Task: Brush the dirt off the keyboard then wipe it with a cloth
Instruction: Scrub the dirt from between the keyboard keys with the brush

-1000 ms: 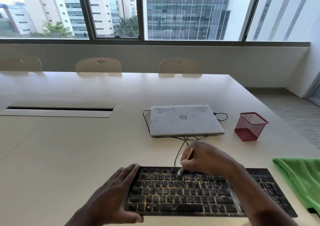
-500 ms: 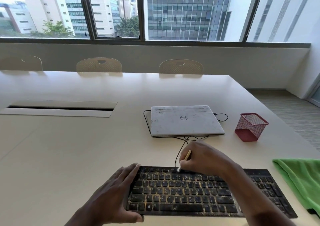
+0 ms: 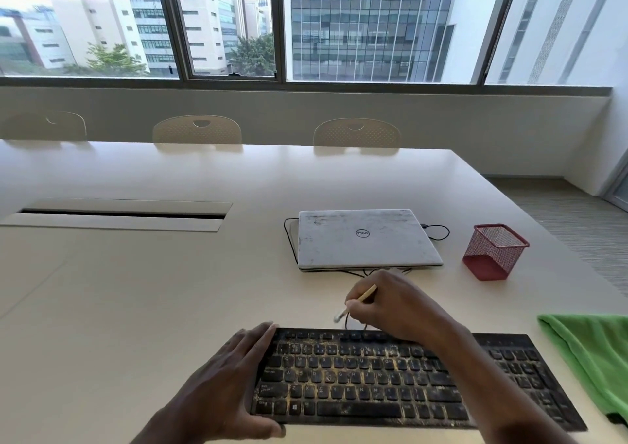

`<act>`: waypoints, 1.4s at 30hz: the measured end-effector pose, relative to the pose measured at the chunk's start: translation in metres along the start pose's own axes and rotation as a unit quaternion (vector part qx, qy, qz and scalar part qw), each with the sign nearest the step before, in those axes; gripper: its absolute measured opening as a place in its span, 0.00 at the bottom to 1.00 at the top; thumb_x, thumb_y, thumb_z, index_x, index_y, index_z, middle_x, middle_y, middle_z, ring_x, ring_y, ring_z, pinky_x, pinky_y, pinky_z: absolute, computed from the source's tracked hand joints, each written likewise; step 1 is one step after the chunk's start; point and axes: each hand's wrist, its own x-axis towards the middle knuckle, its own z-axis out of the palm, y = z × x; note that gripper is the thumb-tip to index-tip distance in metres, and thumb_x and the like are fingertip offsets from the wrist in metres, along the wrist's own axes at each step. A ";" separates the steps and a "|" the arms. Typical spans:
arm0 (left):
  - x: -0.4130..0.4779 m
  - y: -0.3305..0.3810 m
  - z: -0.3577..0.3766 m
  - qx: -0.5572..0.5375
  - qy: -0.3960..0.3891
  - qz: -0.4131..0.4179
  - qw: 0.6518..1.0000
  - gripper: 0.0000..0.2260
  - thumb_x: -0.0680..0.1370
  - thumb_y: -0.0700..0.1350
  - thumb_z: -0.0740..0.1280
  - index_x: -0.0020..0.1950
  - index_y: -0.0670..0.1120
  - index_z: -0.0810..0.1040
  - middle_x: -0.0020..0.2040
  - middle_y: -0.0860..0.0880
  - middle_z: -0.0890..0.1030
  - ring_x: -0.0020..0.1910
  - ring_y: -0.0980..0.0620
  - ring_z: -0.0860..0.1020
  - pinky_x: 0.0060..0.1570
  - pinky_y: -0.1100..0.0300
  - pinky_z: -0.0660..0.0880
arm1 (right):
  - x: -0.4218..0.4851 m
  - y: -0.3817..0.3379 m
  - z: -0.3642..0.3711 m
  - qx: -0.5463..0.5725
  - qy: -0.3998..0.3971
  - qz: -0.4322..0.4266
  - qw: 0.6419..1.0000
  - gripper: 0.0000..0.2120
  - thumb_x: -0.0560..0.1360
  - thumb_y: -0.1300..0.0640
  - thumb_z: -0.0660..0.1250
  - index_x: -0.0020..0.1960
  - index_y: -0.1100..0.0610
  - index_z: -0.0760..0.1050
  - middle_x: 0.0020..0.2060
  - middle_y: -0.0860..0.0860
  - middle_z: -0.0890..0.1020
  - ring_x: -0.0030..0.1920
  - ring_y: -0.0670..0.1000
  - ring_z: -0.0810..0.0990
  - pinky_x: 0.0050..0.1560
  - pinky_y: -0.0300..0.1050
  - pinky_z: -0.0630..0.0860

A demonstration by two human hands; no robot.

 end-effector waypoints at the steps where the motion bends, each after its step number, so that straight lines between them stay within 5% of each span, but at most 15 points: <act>1: 0.000 0.000 0.000 0.002 -0.002 0.000 1.000 0.62 0.61 0.83 0.65 0.79 0.59 0.32 0.78 0.68 0.36 0.76 0.69 0.37 0.77 0.68 0.43 | 0.000 -0.001 0.002 -0.012 -0.010 -0.002 1.000 0.08 0.73 0.52 0.70 0.36 0.46 0.82 0.27 0.42 0.80 0.27 0.41 0.74 0.29 0.42 0.72; 3: 0.000 0.000 0.000 0.003 -0.002 -0.003 1.000 0.62 0.60 0.83 0.65 0.79 0.60 0.31 0.77 0.68 0.35 0.77 0.68 0.37 0.77 0.68 0.41 | 0.000 -0.005 0.004 -0.048 -0.058 -0.006 0.997 0.08 0.74 0.53 0.70 0.37 0.48 0.82 0.29 0.41 0.80 0.29 0.41 0.77 0.30 0.35 0.70; 6: 0.000 -0.001 0.002 -0.001 -0.001 -0.002 1.000 0.62 0.60 0.84 0.64 0.79 0.59 0.32 0.78 0.67 0.36 0.79 0.65 0.39 0.77 0.67 0.42 | -0.001 -0.007 0.003 -0.053 -0.085 0.000 0.995 0.06 0.73 0.54 0.70 0.40 0.52 0.85 0.35 0.43 0.85 0.35 0.43 0.82 0.35 0.37 0.76; 11: 0.000 -0.005 0.003 -0.002 0.002 -0.002 1.000 0.63 0.60 0.84 0.65 0.81 0.58 0.36 0.80 0.65 0.41 0.80 0.62 0.44 0.79 0.62 0.49 | 0.003 -0.004 0.004 -0.051 -0.051 0.000 0.997 0.06 0.72 0.52 0.69 0.38 0.48 0.83 0.34 0.43 0.84 0.33 0.44 0.81 0.34 0.39 0.76; 15: 0.001 -0.003 0.001 -0.003 -0.003 0.003 1.000 0.62 0.60 0.84 0.64 0.80 0.58 0.34 0.79 0.66 0.39 0.79 0.65 0.41 0.77 0.67 0.42 | 0.002 -0.006 0.004 -0.041 -0.077 -0.005 0.996 0.10 0.75 0.52 0.70 0.34 0.46 0.81 0.32 0.44 0.84 0.29 0.43 0.78 0.31 0.39 0.75; 18: 0.000 -0.002 0.001 -0.007 -0.004 0.000 1.000 0.63 0.60 0.84 0.65 0.81 0.58 0.34 0.79 0.66 0.38 0.79 0.65 0.41 0.77 0.68 0.41 | 0.003 -0.008 0.004 -0.028 -0.035 -0.001 0.999 0.08 0.76 0.51 0.70 0.42 0.51 0.86 0.37 0.45 0.85 0.33 0.46 0.81 0.34 0.39 0.77; 23: 0.000 -0.002 0.001 -0.003 -0.004 -0.001 1.000 0.63 0.60 0.84 0.64 0.81 0.58 0.34 0.80 0.66 0.39 0.79 0.65 0.41 0.79 0.65 0.44 | 0.003 -0.009 0.007 -0.045 -0.110 -0.007 0.993 0.08 0.76 0.51 0.70 0.41 0.51 0.85 0.33 0.42 0.83 0.30 0.42 0.79 0.32 0.35 0.74; 29: 0.000 -0.001 0.001 -0.004 -0.008 -0.005 1.000 0.63 0.60 0.84 0.64 0.81 0.59 0.34 0.80 0.66 0.39 0.79 0.65 0.40 0.78 0.66 0.44 | 0.005 -0.007 0.004 -0.032 -0.036 -0.001 0.999 0.07 0.75 0.50 0.70 0.42 0.50 0.86 0.34 0.42 0.83 0.33 0.41 0.79 0.33 0.36 0.74; 33: 0.000 0.001 -0.002 -0.007 -0.007 -0.004 1.000 0.62 0.60 0.84 0.64 0.80 0.59 0.33 0.79 0.67 0.37 0.78 0.66 0.38 0.76 0.69 0.41 | 0.004 -0.007 0.006 -0.038 -0.092 0.000 0.995 0.08 0.74 0.51 0.70 0.42 0.52 0.86 0.33 0.40 0.84 0.33 0.41 0.80 0.34 0.36 0.76; 38: 0.000 -0.002 0.001 -0.006 -0.011 -0.010 1.000 0.63 0.59 0.85 0.64 0.80 0.59 0.34 0.81 0.64 0.40 0.80 0.61 0.43 0.80 0.60 0.49 | 0.005 -0.007 0.005 -0.011 -0.037 0.007 0.999 0.08 0.75 0.51 0.70 0.43 0.51 0.86 0.34 0.44 0.84 0.31 0.44 0.79 0.32 0.39 0.76; 42: -0.001 0.000 -0.001 -0.010 -0.013 -0.010 1.000 0.62 0.59 0.85 0.64 0.79 0.60 0.33 0.79 0.66 0.37 0.79 0.63 0.39 0.76 0.67 0.40 | 0.003 -0.009 0.008 -0.016 -0.098 0.009 0.995 0.08 0.75 0.51 0.70 0.42 0.51 0.86 0.34 0.43 0.85 0.33 0.44 0.81 0.37 0.43 0.79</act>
